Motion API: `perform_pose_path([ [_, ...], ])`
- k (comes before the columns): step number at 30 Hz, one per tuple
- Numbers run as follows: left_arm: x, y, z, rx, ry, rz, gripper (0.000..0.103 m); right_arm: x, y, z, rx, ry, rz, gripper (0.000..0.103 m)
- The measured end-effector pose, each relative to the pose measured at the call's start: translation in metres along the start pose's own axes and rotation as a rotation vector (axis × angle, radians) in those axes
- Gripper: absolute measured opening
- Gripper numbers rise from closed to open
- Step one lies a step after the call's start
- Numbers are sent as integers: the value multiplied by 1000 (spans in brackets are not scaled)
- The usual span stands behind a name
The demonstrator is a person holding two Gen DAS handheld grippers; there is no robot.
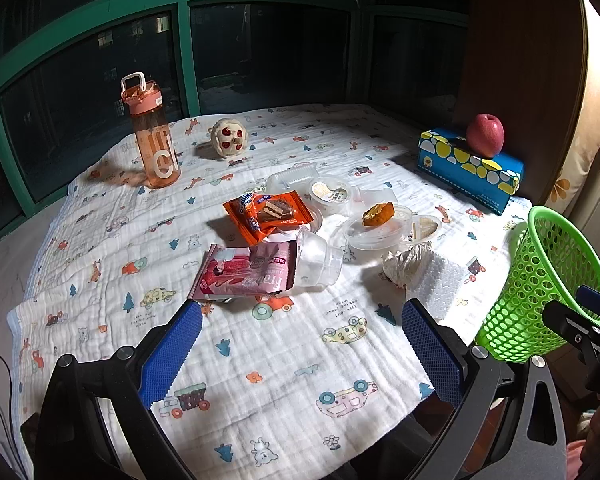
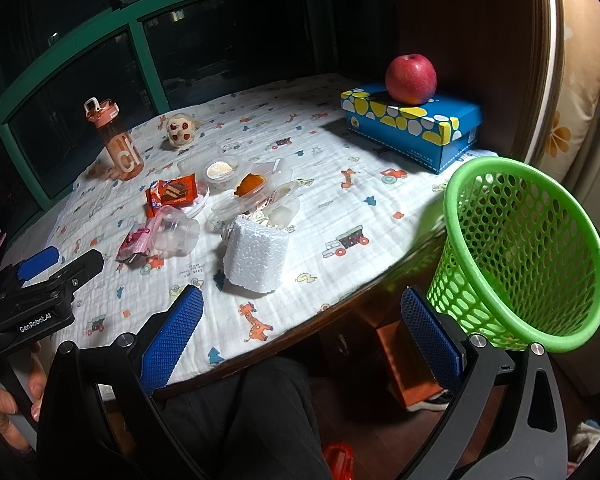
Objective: Collect trash
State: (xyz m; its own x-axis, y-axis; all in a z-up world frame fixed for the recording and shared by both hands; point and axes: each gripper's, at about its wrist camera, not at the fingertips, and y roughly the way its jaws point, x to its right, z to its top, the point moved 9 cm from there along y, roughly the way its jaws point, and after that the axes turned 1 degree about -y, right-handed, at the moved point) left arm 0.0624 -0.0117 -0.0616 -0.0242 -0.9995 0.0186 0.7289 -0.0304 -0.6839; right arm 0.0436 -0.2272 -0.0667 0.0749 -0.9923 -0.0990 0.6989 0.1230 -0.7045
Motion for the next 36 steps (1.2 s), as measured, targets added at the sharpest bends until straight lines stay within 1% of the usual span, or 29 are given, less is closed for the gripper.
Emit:
perform_pose_path([
  [28,-2,6,-5,-9,2,9,97,-2,9,0,-15,-5,2,98],
  [36,-5,13,-2,-18,-3,14,97,-5,12,3,-23,-14,8,98],
])
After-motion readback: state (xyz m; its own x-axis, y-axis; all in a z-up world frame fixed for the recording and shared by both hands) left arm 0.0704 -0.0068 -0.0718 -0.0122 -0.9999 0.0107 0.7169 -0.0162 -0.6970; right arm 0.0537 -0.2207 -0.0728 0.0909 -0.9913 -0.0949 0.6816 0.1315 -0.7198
